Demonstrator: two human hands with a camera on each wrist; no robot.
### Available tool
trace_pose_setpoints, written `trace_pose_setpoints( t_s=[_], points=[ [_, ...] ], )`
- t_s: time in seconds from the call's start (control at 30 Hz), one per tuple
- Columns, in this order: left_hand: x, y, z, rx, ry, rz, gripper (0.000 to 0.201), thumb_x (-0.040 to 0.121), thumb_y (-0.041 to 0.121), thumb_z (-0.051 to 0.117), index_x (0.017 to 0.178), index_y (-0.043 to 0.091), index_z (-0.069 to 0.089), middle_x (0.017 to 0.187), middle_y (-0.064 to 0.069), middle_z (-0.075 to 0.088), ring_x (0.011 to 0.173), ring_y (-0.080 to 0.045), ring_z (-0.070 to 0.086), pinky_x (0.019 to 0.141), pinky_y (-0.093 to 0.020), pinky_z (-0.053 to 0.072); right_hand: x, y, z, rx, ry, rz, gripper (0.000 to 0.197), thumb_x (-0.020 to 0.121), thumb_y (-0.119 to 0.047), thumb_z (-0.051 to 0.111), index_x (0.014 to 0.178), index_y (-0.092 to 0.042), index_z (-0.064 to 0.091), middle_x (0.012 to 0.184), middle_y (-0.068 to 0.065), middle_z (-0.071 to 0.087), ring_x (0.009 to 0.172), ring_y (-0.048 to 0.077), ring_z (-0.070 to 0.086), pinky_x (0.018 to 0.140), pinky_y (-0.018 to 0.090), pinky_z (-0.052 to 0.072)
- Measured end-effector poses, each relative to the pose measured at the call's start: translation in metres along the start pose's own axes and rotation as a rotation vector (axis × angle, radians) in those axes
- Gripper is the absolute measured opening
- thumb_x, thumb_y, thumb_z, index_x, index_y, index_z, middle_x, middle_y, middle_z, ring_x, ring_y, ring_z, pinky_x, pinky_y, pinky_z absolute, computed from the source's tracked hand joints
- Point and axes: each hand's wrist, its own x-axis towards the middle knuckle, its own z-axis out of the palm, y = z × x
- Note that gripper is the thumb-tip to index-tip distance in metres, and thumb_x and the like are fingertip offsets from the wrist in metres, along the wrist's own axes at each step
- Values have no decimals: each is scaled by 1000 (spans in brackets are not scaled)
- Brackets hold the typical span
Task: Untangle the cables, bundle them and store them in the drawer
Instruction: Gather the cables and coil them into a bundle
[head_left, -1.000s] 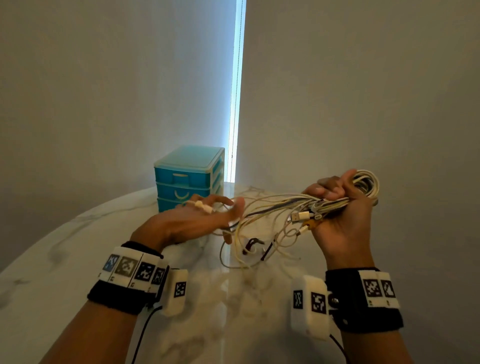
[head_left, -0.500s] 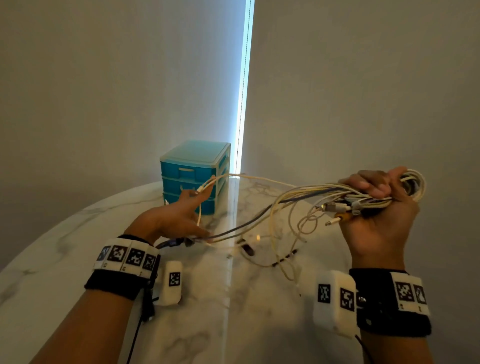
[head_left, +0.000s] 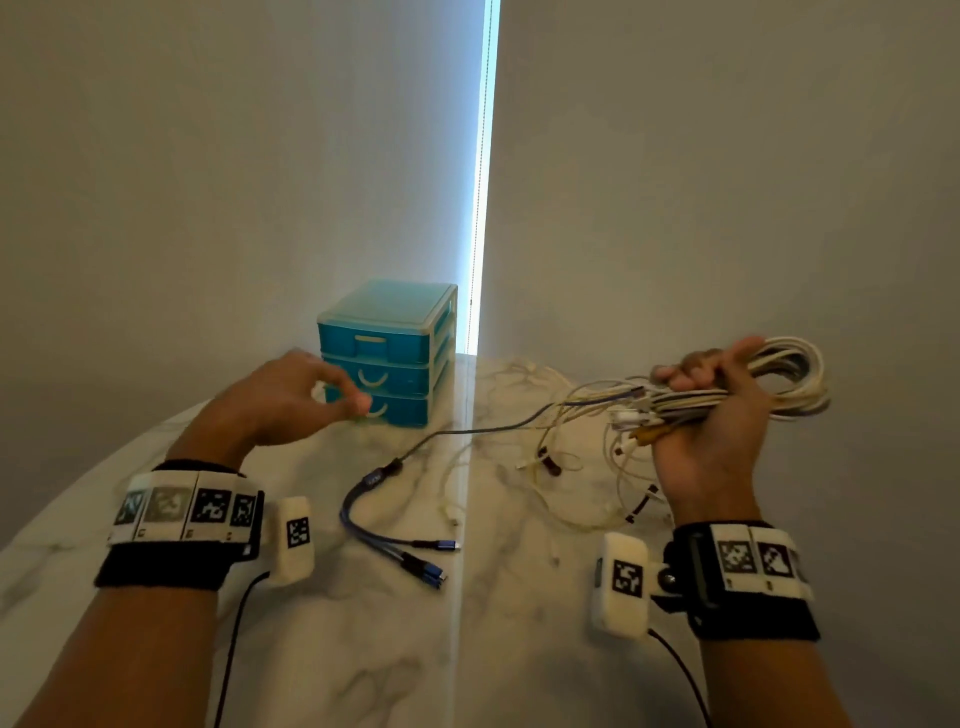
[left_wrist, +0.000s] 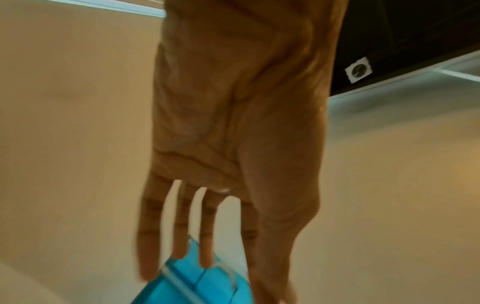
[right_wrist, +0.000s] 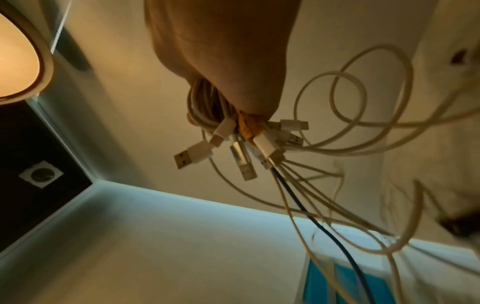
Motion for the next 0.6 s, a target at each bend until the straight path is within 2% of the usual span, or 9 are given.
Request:
trace_pose_setpoints(
  t_s=[0.1, 0.13, 0.2, 0.27, 0.33, 0.4, 0.47, 0.53, 0.6],
  points=[
    [-22, 52, -6, -267, 86, 203, 36, 82, 69, 71, 102, 39, 74, 131, 17, 61, 117, -6, 60, 91, -32, 56, -11, 21, 13, 5, -61, 102, 27, 108, -23, 53, 82, -26, 55, 67, -5, 43, 57, 11, 45, 73, 28, 49],
    [-31, 71, -4, -372, 28, 255, 40, 78, 69, 75, 111, 48, 71, 134, 26, 59, 121, -3, 58, 96, -34, 57, -17, 26, 18, 13, -112, 141, 26, 108, -27, 54, 82, -24, 53, 67, -4, 42, 58, 11, 45, 74, 29, 50],
    [-41, 102, 6, -403, -129, 389, 64, 74, 60, 83, 132, 60, 56, 132, 45, 50, 121, 17, 51, 100, -20, 50, -29, 35, 27, 44, -230, 232, 37, 111, -37, 51, 78, -20, 49, 67, -4, 42, 61, 12, 46, 76, 30, 52],
    [-41, 120, 24, -387, -331, 490, 92, 75, 43, 91, 149, 57, 39, 136, 43, 48, 117, 29, 49, 95, -8, 48, -39, 39, 35, 103, -360, 318, 44, 113, -44, 48, 77, -17, 47, 68, -4, 43, 67, 12, 45, 81, 30, 50],
    [-35, 122, 42, -387, -458, 517, 99, 75, 33, 95, 155, 46, 37, 139, 27, 60, 122, 12, 61, 104, -19, 53, -43, 38, 38, 146, -437, 368, 45, 115, -46, 43, 79, -18, 44, 69, -5, 44, 68, 10, 45, 83, 29, 46],
    [-33, 118, 47, -405, -483, 475, 73, 83, 31, 91, 145, 34, 54, 126, 14, 74, 109, -3, 72, 99, -29, 59, -40, 34, 38, 174, -449, 391, 46, 115, -47, 41, 78, -19, 41, 68, -6, 45, 67, 9, 46, 82, 27, 46],
    [-30, 113, 48, -430, -463, 432, 35, 94, 29, 82, 126, 25, 70, 101, 6, 79, 83, -8, 73, 78, -24, 60, -35, 29, 35, 184, -407, 394, 46, 115, -47, 43, 78, -20, 42, 68, -7, 46, 65, 8, 45, 82, 25, 47],
    [-25, 108, 50, -387, -382, 427, 14, 100, 31, 73, 114, 27, 75, 83, 8, 76, 71, -6, 66, 69, -20, 53, -30, 28, 29, 161, -339, 393, 45, 114, -45, 47, 78, -19, 45, 68, -7, 47, 63, 7, 46, 81, 25, 49],
    [-20, 103, 52, -305, -312, 429, 11, 102, 38, 69, 110, 34, 75, 81, 10, 73, 72, -5, 65, 72, -19, 50, -26, 31, 24, 120, -267, 383, 43, 112, -44, 51, 78, -18, 48, 68, -6, 46, 62, 8, 47, 79, 26, 52]
  ],
)
